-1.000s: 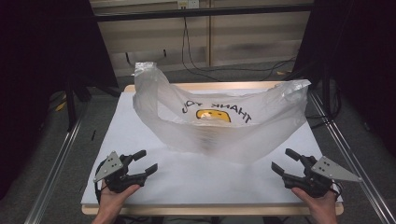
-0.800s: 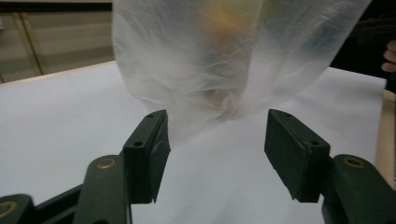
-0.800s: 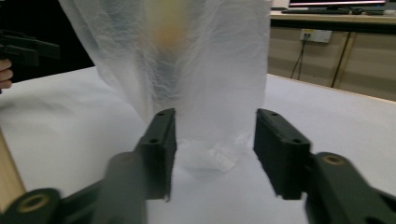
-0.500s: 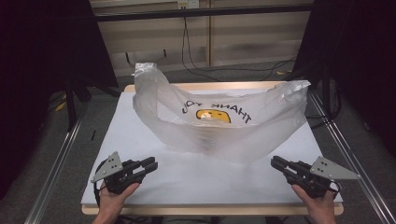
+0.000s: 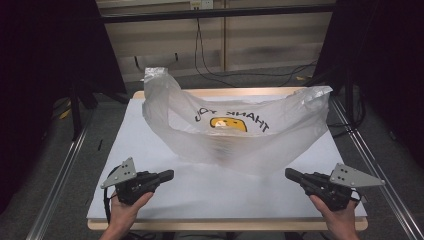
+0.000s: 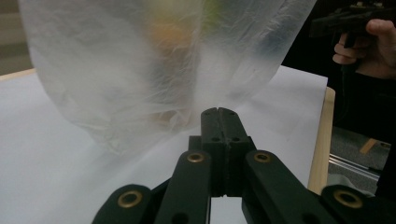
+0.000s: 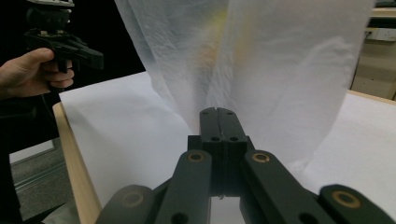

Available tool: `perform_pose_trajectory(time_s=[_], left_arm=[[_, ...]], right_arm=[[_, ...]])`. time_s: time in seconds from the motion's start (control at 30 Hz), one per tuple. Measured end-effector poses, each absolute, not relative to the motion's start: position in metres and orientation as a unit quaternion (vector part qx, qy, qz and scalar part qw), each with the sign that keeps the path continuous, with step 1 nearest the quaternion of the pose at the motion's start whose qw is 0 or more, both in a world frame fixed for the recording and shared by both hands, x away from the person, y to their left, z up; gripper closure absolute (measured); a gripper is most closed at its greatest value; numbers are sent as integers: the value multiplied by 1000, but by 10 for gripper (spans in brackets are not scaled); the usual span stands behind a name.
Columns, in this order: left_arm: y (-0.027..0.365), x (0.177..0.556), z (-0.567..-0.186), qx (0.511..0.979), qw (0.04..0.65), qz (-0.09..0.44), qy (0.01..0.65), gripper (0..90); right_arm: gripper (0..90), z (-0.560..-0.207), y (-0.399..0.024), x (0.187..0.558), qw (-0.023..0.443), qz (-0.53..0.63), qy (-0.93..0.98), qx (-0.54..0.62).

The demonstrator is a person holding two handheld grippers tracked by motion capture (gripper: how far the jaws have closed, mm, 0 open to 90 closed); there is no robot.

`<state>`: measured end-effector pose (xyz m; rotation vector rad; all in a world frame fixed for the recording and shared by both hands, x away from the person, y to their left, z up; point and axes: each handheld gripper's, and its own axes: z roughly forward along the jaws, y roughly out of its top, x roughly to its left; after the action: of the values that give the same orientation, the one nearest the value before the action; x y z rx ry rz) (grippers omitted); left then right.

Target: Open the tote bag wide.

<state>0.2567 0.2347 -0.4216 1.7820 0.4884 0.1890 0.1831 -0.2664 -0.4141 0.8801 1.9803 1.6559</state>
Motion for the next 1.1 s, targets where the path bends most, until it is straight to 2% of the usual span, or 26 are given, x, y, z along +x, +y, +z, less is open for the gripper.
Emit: perform_pose_trajectory(time_s=[0.47,0.53,0.67,1.1], left_arm=[[207,261,-378,757,626,83,167,900],[202,260,-357,753,635,94,147,900],[194,260,-343,741,653,94,128,900],[176,268,-311,723,677,93,108,900]], right_arm=[[900,-367,-244,195,203,613,708,285],[900,-350,-237,197,205,624,704,270],[900,-328,-226,200,212,627,706,251],[900,-297,-213,217,216,644,695,236]])
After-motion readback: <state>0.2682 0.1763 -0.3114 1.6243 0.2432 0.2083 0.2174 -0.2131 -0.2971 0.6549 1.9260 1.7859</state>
